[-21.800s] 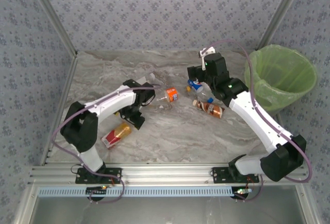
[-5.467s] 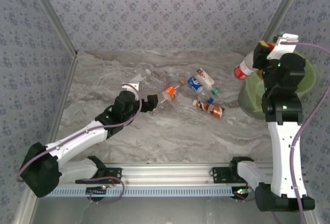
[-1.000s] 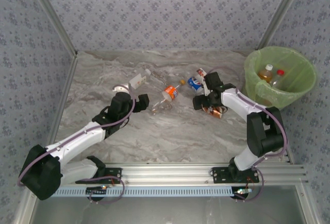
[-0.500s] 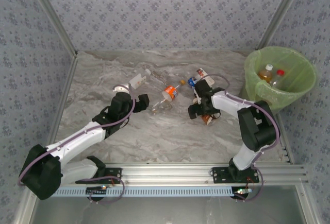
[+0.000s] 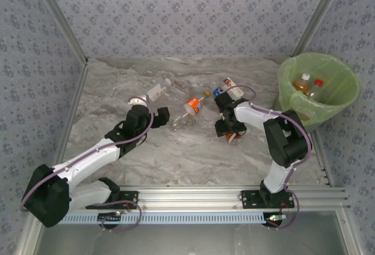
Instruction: Put the plastic bottles in the bin
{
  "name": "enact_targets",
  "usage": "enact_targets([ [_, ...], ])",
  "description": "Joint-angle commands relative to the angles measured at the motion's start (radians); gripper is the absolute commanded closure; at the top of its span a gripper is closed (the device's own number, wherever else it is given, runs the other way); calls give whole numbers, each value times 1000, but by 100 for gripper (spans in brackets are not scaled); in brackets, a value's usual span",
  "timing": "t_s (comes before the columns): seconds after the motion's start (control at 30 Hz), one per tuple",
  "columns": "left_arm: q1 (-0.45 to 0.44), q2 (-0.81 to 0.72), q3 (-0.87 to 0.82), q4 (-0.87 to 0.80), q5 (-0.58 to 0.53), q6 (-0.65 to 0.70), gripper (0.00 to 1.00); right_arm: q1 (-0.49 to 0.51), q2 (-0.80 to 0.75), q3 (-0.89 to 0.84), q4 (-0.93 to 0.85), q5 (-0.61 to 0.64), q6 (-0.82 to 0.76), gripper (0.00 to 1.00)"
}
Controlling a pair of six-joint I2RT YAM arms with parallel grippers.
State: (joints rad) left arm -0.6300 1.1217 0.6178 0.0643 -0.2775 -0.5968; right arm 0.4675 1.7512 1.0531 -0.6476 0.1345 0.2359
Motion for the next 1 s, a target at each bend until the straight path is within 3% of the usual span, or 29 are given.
enact_targets([
  [0.0, 5, -9, -3, 28, 3, -12, 1, 6, 23, 19, -40, 0, 44, 27],
  [0.53, 4, -33, -25, 22, -17, -18, 1, 14, -8, -12, -6, 56, 67, 26],
  [0.97, 5, -43, -24, 18, -23, -21, 1, 17, -82, -59, 42, 35, 61, 40],
])
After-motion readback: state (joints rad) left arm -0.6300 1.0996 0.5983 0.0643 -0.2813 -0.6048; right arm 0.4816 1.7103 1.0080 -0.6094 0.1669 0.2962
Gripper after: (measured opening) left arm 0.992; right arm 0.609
